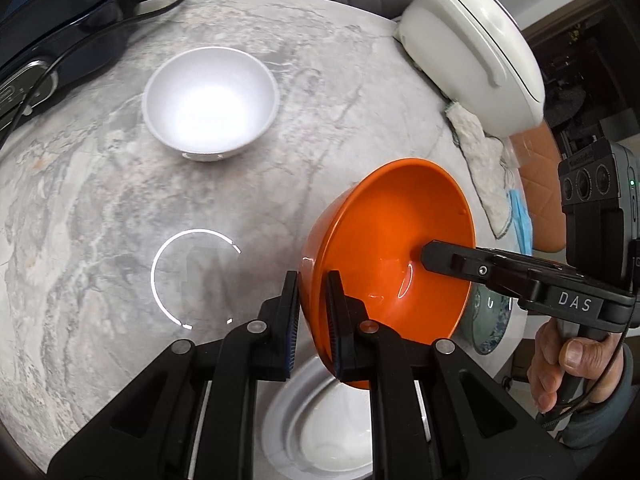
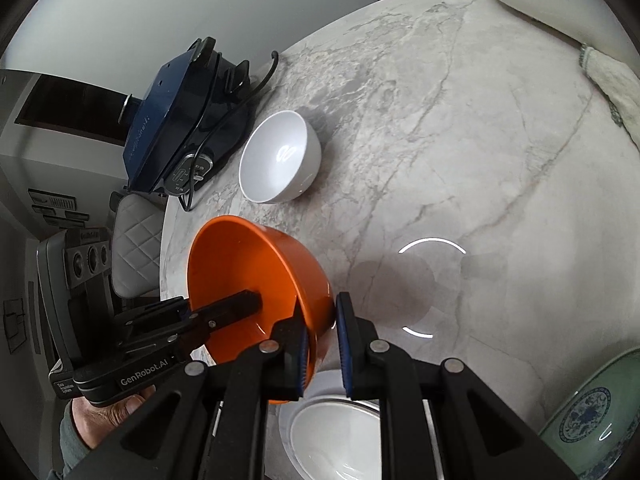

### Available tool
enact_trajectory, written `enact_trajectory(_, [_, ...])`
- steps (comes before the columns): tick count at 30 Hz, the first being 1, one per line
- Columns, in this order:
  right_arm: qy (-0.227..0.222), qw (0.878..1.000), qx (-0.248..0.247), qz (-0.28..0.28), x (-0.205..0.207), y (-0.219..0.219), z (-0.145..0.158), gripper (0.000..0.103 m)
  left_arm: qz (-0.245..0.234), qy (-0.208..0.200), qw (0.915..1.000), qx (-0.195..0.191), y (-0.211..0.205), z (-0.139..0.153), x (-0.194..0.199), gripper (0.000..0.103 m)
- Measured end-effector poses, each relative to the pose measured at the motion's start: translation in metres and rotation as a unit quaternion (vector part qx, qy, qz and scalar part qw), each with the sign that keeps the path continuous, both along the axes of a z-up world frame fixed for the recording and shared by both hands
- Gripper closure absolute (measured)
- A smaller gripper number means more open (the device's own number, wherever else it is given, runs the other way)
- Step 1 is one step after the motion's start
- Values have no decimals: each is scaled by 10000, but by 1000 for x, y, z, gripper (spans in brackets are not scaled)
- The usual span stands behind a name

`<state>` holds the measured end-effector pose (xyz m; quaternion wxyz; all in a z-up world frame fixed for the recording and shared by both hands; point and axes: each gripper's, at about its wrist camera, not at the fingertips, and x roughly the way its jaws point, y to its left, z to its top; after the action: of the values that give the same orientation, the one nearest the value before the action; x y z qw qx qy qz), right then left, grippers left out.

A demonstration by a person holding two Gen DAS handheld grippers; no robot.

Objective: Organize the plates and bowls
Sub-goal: 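Carry the orange bowl with both tools over the patterned bowl and lower it inside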

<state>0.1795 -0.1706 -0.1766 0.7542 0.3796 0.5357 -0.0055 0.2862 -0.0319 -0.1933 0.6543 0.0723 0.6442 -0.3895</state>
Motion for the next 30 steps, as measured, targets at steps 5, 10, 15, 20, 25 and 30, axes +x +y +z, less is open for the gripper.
enact_trajectory(5, [-32,9998,29,-217,-31,-23,3,88,-211,20,9998,-30,-28,6,-27,92])
enact_trajectory(10, [-20,9990,10,-444,-64,-47,5,88,-467,87,9989,-28,-63,5,-55,91])
enact_trajectory(15, [9,9977,-13,-676,-101,-70,5,88,-728,178,9972,-42,-94,3,-87,91])
enact_trajectory(20, [86,9952,4,-970,-144,-92,5,88,-1005,320,9944,-59,-125,-2,-126,91])
enact_trajectory(25, [171,9929,-87,-1174,-185,-108,7,88,-1309,426,9905,-42,-152,-8,-163,91])
enact_trajectory(30, [290,9907,-104,-1328,-217,-121,3,88,-1515,432,9875,63,-173,-15,-194,91])
